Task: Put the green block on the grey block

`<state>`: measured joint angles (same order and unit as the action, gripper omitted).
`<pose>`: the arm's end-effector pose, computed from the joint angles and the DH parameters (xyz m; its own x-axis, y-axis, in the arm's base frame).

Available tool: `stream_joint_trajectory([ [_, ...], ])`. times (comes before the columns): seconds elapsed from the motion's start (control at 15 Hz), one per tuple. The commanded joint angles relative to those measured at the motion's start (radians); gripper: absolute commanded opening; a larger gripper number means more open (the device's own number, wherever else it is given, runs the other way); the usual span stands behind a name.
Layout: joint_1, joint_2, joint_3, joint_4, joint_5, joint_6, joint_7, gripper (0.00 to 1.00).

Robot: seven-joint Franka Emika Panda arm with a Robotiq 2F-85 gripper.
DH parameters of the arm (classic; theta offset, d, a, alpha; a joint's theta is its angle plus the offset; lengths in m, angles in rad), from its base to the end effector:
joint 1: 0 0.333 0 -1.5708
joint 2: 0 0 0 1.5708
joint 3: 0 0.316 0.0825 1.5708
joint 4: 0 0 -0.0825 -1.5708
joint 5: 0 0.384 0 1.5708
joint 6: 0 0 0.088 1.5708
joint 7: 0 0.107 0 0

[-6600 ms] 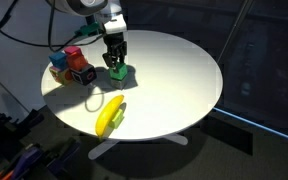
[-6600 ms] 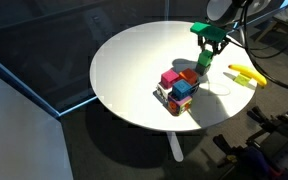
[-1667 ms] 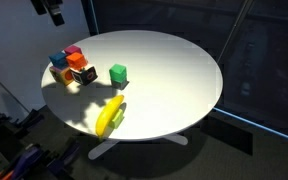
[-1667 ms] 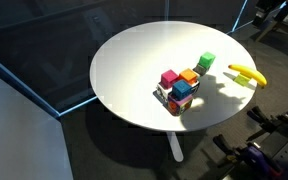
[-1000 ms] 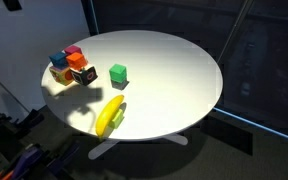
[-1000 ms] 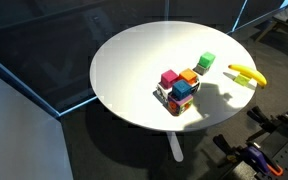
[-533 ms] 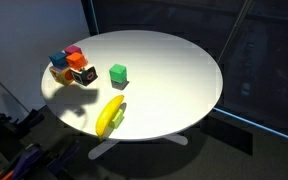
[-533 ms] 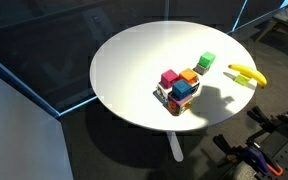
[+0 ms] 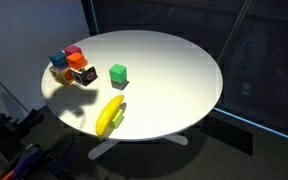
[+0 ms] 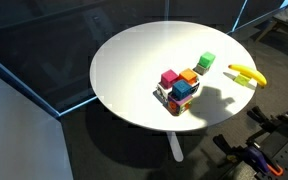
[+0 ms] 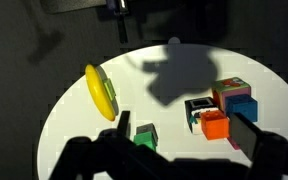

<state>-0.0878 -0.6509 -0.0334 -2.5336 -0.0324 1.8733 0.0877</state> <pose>0.3491 -0.0457 0.4871 0.9815 -0.1910 -0.0087 -0.1909 -0.9815 0.0114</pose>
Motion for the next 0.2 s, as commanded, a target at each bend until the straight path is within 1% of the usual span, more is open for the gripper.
stream_joint_trajectory([
  [0.0,0.0,0.0,0.0,0.002,0.0,-0.002,0.0,1.0],
  [0.13,0.0,0.0,0.0,0.002,0.0,-0.002,0.0,1.0],
])
